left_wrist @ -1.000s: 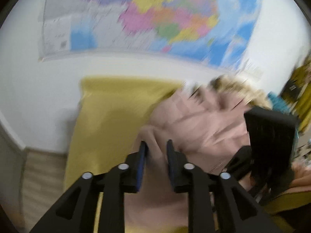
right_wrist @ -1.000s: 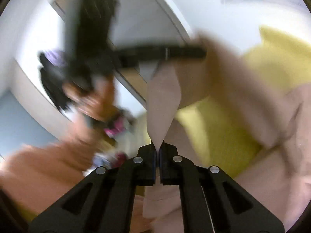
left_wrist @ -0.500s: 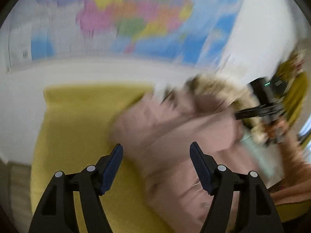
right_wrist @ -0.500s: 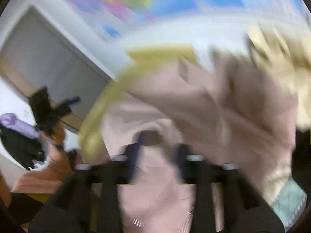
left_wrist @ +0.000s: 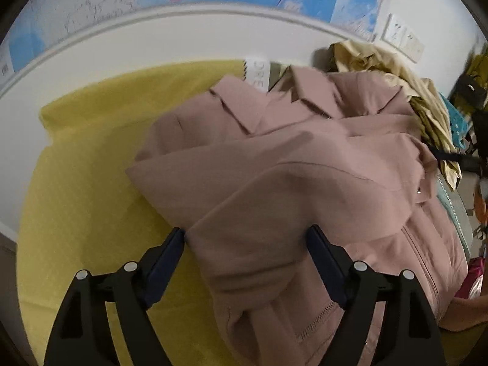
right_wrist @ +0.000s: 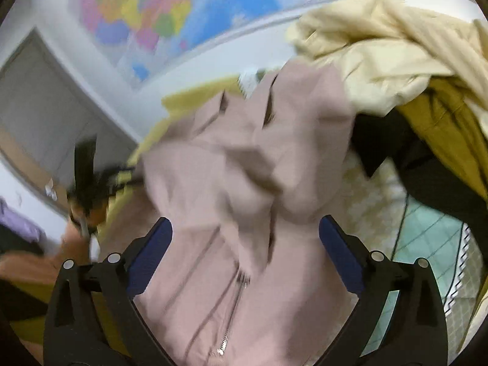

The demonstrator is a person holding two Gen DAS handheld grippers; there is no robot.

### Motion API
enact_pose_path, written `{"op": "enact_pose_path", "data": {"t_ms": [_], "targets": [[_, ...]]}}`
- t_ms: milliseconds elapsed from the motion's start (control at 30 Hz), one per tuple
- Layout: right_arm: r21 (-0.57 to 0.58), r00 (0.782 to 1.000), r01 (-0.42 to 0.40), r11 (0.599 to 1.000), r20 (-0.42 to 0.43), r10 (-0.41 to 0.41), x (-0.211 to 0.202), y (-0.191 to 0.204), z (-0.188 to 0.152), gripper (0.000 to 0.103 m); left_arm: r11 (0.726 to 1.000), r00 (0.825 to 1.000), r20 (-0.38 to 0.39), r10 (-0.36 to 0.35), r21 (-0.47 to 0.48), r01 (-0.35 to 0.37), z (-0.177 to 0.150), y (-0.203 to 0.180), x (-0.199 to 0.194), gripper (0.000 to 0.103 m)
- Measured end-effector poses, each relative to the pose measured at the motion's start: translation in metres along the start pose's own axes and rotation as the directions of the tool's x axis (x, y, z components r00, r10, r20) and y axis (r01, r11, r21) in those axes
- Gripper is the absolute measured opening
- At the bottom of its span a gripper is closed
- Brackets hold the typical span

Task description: Fold large clothes

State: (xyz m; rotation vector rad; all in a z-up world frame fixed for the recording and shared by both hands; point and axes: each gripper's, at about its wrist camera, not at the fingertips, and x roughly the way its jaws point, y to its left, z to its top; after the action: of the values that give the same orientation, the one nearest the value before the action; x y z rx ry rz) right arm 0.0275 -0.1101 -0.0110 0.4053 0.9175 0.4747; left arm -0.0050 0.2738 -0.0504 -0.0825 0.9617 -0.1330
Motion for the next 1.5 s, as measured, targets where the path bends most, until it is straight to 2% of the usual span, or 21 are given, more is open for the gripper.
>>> {"op": "enact_pose_path", "data": {"t_ms": [67, 100, 133, 200, 300, 367, 467, 533, 600, 667, 733, 800, 867, 967, 1033, 1167, 1267, 1300, 1333, 1400, 1500], "targets": [[-0.05, 0.999, 0.037, 0.998, -0.038, -0.039, 0.019, 0.013, -0.008, 0.094, 0.999, 0.999, -0.006, 0.034, -0.014, -0.034, 0.0, 0.002, 0.008, 0.079], [-0.066, 0.996, 0.068, 0.995, -0.054, -0.072, 0.031, 0.015, -0.012, 0.081, 0.998, 0.999, -0.006, 0.052, -0.021, -0.052, 0.0, 0.003, 0.011, 0.075], [-0.068, 0.994, 0.082, 0.994, -0.073, -0.086, 0.036, 0.014, -0.016, 0.048, 0.998, 0.998, -0.003, 0.064, -0.025, -0.064, 0.0, 0.004, 0.012, 0.073], [-0.019, 0.991, 0.019, 1.0, -0.133, -0.022, 0.047, 0.01, -0.017, 0.006, 0.994, 0.995, 0.006, 0.104, -0.031, -0.104, -0.002, 0.006, 0.013, 0.065], [0.023, 0.993, -0.111, 0.994, -0.044, 0.111, 0.016, 0.007, 0.001, 0.006, 0.987, 0.988, 0.015, 0.154, -0.057, -0.153, -0.005, 0.013, 0.012, 0.058], [0.044, 0.99, -0.141, 0.989, 0.033, 0.14, -0.015, -0.002, 0.019, 0.006, 0.987, 0.989, 0.029, 0.147, -0.068, -0.145, -0.007, 0.016, 0.007, 0.058], [0.092, 0.995, -0.05, 0.995, 0.086, 0.042, -0.035, -0.021, 0.05, 0.006, 0.992, 0.992, 0.069, 0.105, -0.082, -0.099, -0.008, 0.017, -0.005, 0.068], [0.146, 0.998, 0.045, 0.988, 0.038, -0.051, -0.022, -0.038, 0.064, 0.007, 0.994, 0.993, 0.089, 0.082, -0.085, -0.075, -0.008, 0.016, -0.01, 0.07], [0.16, 0.993, 0.117, 0.98, -0.018, -0.115, -0.005, -0.047, 0.064, 0.013, 0.995, 0.995, 0.101, 0.023, -0.101, -0.013, -0.007, 0.02, -0.018, 0.079], [0.16, 0.987, 0.159, 0.974, -0.018, -0.158, 0.002, -0.05, 0.057, 0.025, 0.993, 0.993, 0.118, -0.005, -0.115, 0.018, -0.007, 0.021, -0.023, 0.079], [0.145, 0.991, 0.123, 0.982, 0.027, -0.128, -0.003, -0.045, 0.048, 0.052, 0.992, 0.991, 0.13, -0.02, -0.119, 0.036, -0.008, 0.023, -0.028, 0.079], [0.091, 0.98, 0.161, 0.983, 0.104, -0.17, -0.016, -0.03, 0.036, 0.059, 0.991, 0.993, 0.119, -0.019, -0.128, 0.034, -0.004, 0.023, -0.027, 0.079], [0.028, 0.969, 0.205, 0.978, 0.134, -0.207, -0.015, -0.016, 0.027, 0.06, 0.993, 0.995, 0.097, -0.003, -0.121, 0.015, 0.0, 0.018, -0.017, 0.079], [-0.075, 0.961, 0.268, 0.96, 0.091, -0.261, 0.01, 0.0, 0.018, 0.059, 0.994, 0.995, 0.046, 0.084, -0.081, -0.08, 0.003, 0.006, 0.007, 0.078], [-0.137, 0.942, 0.337, 0.932, 0.057, -0.332, 0.034, 0.003, 0.012, 0.056, 0.992, 0.994, 0.018, 0.109, -0.065, -0.107, 0.001, 0.001, 0.019, 0.079], [-0.129, 0.903, 0.427, 0.895, 0.014, -0.429, 0.064, -0.018, 0.01, 0.05, 0.989, 0.99, 0.026, 0.14, -0.05, -0.139, -0.004, 0.001, 0.019, 0.084], [-0.054, 0.926, 0.378, 0.924, 0.023, -0.377, 0.054, -0.031, 0.008, 0.05, 0.989, 0.992, 0.069, 0.11, -0.106, -0.103, -0.014, 0.013, -0.005, 0.087], [-0.037, 0.94, 0.34, 0.94, 0.046, -0.338, 0.04, -0.031, 0.003, 0.055, 0.988, 0.992, 0.073, 0.103, -0.123, -0.093, -0.021, 0.018, -0.014, 0.089], [-0.027, 0.948, 0.312, 0.95, 0.066, -0.31, 0.028, -0.03, -0.001, 0.068, 0.988, 0.994, 0.071, 0.087, -0.134, -0.077, -0.029, 0.021, -0.021, 0.089], [0.013, 0.962, 0.25, 0.968, 0.109, -0.249, -0.007, -0.033, -0.019, 0.085, 0.988, 0.998, 0.048, 0.034, -0.15, -0.027, -0.048, 0.024, -0.03, 0.089], [0.097, 0.981, 0.157, 0.983, 0.095, -0.167, -0.039, -0.042, -0.051, 0.086, 0.986, 0.998, 0.002, -0.057, -0.159, 0.056, -0.079, 0.022, -0.036, 0.089]]}}
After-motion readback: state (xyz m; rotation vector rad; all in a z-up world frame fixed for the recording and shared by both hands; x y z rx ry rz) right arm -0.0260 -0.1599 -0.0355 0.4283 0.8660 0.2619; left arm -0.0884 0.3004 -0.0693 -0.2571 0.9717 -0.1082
